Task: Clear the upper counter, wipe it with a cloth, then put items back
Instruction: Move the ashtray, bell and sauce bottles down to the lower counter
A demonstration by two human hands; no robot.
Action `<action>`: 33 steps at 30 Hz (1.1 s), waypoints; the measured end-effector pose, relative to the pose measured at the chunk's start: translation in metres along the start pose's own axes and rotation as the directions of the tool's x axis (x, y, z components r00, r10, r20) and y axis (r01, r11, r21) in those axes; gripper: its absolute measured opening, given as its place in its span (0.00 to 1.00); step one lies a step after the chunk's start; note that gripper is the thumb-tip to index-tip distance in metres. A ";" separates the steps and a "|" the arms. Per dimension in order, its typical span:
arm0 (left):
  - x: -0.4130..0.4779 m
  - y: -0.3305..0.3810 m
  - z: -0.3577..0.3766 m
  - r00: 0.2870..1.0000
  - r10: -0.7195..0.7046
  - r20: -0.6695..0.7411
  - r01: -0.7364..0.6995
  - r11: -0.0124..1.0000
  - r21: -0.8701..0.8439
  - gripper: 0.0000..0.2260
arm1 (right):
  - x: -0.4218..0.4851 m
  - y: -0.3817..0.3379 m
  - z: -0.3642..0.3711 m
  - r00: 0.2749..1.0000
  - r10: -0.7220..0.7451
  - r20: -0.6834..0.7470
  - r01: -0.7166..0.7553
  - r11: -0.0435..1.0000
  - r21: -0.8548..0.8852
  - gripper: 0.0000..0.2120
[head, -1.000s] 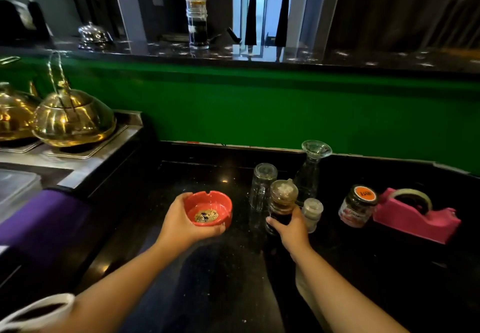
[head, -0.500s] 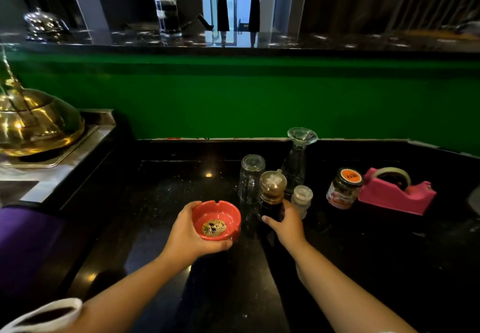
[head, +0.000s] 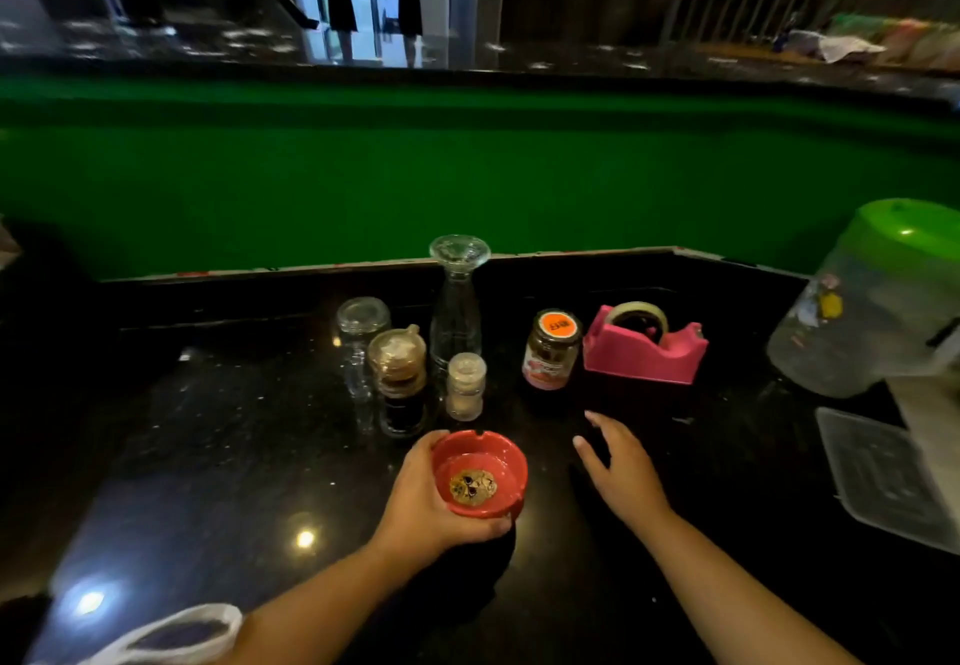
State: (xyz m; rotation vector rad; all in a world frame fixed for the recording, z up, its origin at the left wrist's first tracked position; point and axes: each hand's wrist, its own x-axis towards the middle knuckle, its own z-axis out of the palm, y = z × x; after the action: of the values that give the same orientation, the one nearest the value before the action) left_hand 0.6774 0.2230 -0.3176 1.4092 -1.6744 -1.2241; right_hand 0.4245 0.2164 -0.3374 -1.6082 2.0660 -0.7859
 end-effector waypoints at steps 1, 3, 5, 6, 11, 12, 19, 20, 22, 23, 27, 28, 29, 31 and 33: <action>0.006 0.000 0.014 1.000 -0.016 -0.002 0.016 1.000 0.000 0.52 | 0.005 0.009 -0.006 0.999 -0.008 0.041 0.009 1.000 -0.027 0.24; 0.017 0.001 0.037 1.000 -0.027 -0.007 0.027 1.000 0.003 0.53 | 0.012 0.026 -0.014 0.991 -0.025 0.128 0.045 0.987 -0.156 0.26; 0.027 0.005 0.056 0.999 -0.030 -0.020 0.030 1.000 0.004 0.53 | 0.017 0.041 -0.018 0.981 -0.039 0.190 0.094 0.951 -0.294 0.26; 0.032 0.007 0.063 0.999 -0.028 -0.030 0.028 1.000 0.004 0.53 | 0.018 0.046 -0.018 0.979 -0.039 0.200 0.105 0.937 -0.334 0.27; 0.057 0.015 0.086 0.996 -0.030 -0.084 0.033 0.999 0.038 0.54 | 0.019 0.060 -0.013 0.979 -0.062 0.193 0.131 0.920 -0.369 0.36; 0.061 0.016 0.089 0.995 -0.034 -0.095 0.038 0.998 0.042 0.54 | 0.020 0.060 -0.013 0.978 -0.059 0.198 0.131 0.919 -0.373 0.31; 0.070 0.020 0.105 0.985 -0.017 -0.169 0.023 0.999 0.035 0.52 | 0.021 0.061 -0.013 0.983 -0.080 0.166 0.136 0.924 -0.356 0.38; 0.069 0.020 0.106 0.985 -0.005 -0.174 0.015 0.999 0.052 0.52 | 0.021 0.062 -0.013 0.983 -0.086 0.162 0.140 0.922 -0.361 0.45; 0.068 0.019 0.108 0.983 0.012 -0.183 0.006 0.996 0.093 0.52 | 0.022 0.062 -0.014 0.985 -0.082 0.154 0.134 0.921 -0.366 0.50; 0.068 0.019 0.109 0.982 0.015 -0.187 0.005 0.994 0.107 0.52 | 0.022 0.063 -0.014 0.985 -0.081 0.150 0.131 0.923 -0.361 0.49; 0.069 0.022 0.109 0.984 0.006 -0.180 0.023 0.987 0.159 0.54 | 0.023 0.061 -0.014 0.983 -0.099 0.152 0.147 0.927 -0.345 0.45; 0.068 0.023 0.109 0.985 -0.002 -0.173 0.031 0.986 0.167 0.54 | 0.023 0.060 -0.014 0.983 -0.100 0.152 0.148 0.926 -0.347 0.44; 0.068 0.023 0.109 0.986 -0.010 -0.164 0.039 0.984 0.174 0.55 | 0.022 0.060 -0.014 0.983 -0.097 0.156 0.147 0.927 -0.346 0.43; 0.067 0.023 0.107 0.990 -0.024 -0.139 0.049 0.982 0.183 0.59 | 0.022 0.059 -0.016 0.983 -0.086 0.162 0.137 0.931 -0.337 0.35; 0.062 0.024 0.102 0.994 -0.034 -0.103 0.052 0.982 0.179 0.62 | 0.022 0.058 -0.016 0.985 -0.080 0.154 0.127 0.936 -0.329 0.27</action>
State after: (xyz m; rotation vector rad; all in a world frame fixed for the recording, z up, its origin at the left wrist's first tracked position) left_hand 0.5625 0.1890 -0.3405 1.5964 -1.7297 -1.0269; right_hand 0.3659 0.2086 -0.3625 -1.9068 2.1140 -0.3477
